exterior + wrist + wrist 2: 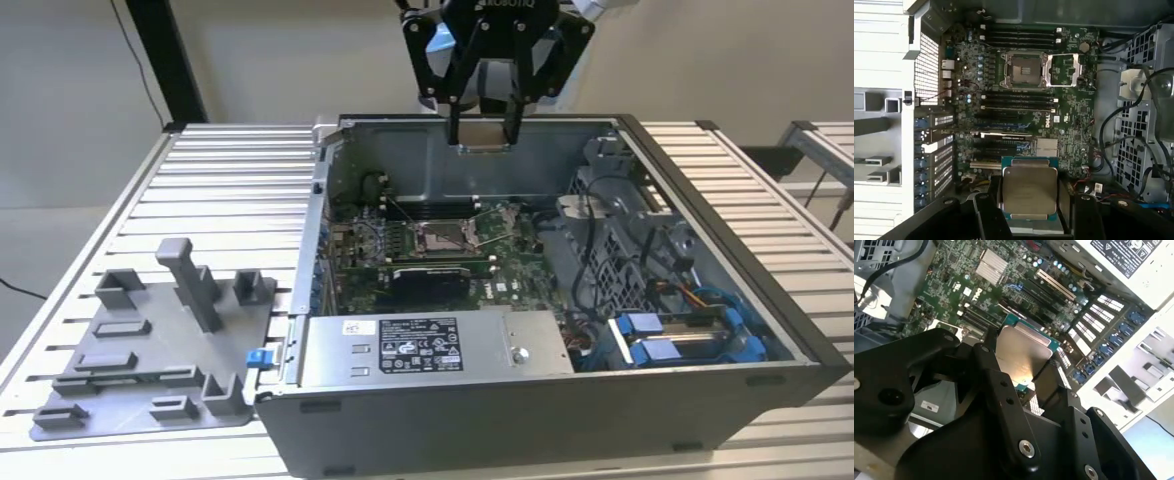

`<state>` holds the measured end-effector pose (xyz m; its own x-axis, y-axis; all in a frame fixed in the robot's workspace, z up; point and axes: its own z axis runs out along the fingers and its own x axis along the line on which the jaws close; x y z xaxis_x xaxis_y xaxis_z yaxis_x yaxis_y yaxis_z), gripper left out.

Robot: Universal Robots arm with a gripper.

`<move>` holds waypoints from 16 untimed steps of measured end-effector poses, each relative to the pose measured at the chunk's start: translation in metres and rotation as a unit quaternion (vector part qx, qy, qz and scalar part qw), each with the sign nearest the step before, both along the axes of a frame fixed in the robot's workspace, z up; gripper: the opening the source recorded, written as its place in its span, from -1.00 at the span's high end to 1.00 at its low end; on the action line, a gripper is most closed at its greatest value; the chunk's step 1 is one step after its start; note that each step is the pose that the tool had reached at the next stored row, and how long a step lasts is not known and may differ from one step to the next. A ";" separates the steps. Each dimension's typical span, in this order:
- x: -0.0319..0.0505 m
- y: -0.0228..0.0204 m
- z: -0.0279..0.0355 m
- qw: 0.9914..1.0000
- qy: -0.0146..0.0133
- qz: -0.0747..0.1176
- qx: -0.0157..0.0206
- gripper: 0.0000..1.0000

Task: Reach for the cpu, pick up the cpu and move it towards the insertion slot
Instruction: 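Pick up the cpu and move it towards the insertion slot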

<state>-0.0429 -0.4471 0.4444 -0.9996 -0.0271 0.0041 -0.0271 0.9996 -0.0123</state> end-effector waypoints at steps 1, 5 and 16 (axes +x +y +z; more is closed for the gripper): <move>0.0000 0.0000 0.0000 1.000 0.000 0.000 0.000 1.00; 0.0001 0.0081 0.0000 1.000 0.000 0.000 0.000 1.00; -0.0019 0.0390 -0.0008 1.000 0.000 0.000 0.000 1.00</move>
